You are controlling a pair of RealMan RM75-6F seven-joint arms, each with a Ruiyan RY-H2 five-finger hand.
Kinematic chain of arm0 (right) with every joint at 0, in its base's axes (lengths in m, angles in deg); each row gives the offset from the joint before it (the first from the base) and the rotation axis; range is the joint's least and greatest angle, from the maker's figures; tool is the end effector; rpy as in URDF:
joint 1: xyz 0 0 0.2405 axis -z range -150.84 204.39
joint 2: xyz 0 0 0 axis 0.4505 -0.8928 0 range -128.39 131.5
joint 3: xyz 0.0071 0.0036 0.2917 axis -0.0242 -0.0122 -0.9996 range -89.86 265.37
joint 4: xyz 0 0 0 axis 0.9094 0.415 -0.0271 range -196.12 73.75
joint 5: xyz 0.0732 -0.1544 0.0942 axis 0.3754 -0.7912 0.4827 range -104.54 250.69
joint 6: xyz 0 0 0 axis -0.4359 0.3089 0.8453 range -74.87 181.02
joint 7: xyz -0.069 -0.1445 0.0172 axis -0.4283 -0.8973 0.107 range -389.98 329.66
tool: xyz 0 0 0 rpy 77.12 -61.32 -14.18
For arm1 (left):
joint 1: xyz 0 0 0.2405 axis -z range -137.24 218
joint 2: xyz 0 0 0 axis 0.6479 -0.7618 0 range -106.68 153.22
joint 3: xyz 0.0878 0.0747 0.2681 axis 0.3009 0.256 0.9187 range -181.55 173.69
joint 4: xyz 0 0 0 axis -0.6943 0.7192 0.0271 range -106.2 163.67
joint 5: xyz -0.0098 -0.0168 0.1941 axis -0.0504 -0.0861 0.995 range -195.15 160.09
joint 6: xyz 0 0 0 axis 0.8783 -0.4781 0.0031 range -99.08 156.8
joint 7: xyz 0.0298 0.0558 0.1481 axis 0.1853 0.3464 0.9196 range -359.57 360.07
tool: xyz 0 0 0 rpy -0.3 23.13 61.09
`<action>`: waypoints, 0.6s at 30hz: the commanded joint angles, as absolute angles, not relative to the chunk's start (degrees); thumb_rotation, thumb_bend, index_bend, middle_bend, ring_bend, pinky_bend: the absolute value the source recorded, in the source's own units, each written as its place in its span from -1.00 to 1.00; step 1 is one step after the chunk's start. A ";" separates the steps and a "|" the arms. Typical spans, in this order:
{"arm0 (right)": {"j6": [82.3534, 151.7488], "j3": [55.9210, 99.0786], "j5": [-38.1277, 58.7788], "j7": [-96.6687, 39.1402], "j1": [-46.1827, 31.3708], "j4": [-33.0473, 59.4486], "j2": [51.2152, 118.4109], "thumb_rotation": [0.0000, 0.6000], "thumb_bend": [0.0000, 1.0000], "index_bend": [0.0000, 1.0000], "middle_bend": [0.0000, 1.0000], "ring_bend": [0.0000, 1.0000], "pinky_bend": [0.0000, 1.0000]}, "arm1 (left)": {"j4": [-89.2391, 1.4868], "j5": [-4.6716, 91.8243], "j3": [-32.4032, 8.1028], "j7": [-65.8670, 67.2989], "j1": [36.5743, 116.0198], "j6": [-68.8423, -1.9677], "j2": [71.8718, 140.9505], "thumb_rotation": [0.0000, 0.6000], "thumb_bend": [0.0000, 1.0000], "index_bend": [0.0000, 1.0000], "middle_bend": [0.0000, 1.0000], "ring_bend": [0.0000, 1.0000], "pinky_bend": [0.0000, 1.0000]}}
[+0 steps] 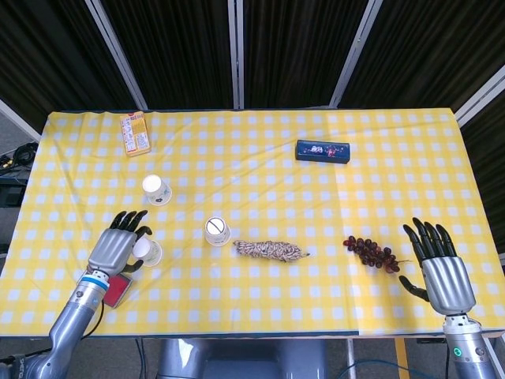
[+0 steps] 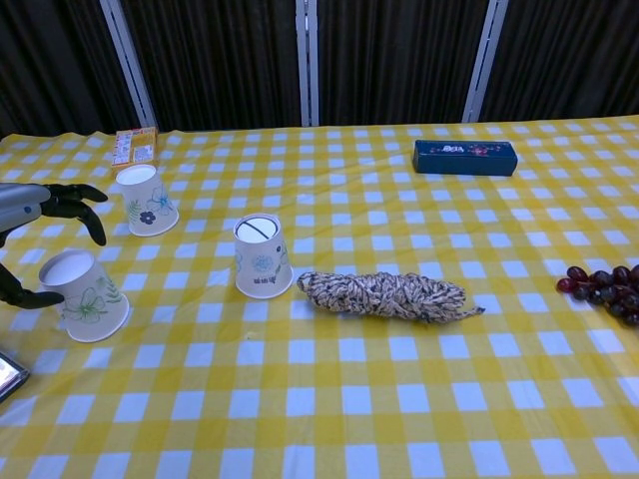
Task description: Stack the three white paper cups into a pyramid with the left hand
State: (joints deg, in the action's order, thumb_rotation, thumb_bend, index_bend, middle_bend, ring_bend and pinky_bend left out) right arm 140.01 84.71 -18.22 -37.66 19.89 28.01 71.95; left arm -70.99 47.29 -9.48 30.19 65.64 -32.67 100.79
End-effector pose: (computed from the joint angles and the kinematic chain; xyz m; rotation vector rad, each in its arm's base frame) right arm -0.3166 -0.2108 0.1545 1.4807 -0.7542 0.9465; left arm -0.2553 0.2912 0.0483 -1.7664 -0.9947 -0.6876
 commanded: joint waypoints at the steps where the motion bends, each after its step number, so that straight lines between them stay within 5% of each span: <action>1: 140.00 84.71 -18.21 -37.67 19.89 28.03 71.96 1.00 -0.87 -1.00 -1.00 -1.00 -1.00 | -70.66 46.64 -9.28 30.65 65.94 -32.89 100.79 1.00 -0.45 -0.37 -1.00 -1.00 -1.00; 10: 140.10 84.63 -18.17 -37.67 19.93 27.95 72.04 1.00 -0.87 -1.00 -1.00 -1.00 -1.00 | -70.14 45.59 -9.02 29.63 66.82 -32.70 101.12 1.00 -0.10 -0.28 -1.00 -1.00 -1.00; 18: 140.06 84.65 -18.19 -37.54 19.92 27.94 72.03 1.00 -0.86 -1.00 -1.00 -1.00 -1.00 | -71.80 47.15 -9.83 27.56 67.22 -34.19 100.27 1.00 -0.10 -0.28 -1.00 -1.00 -1.00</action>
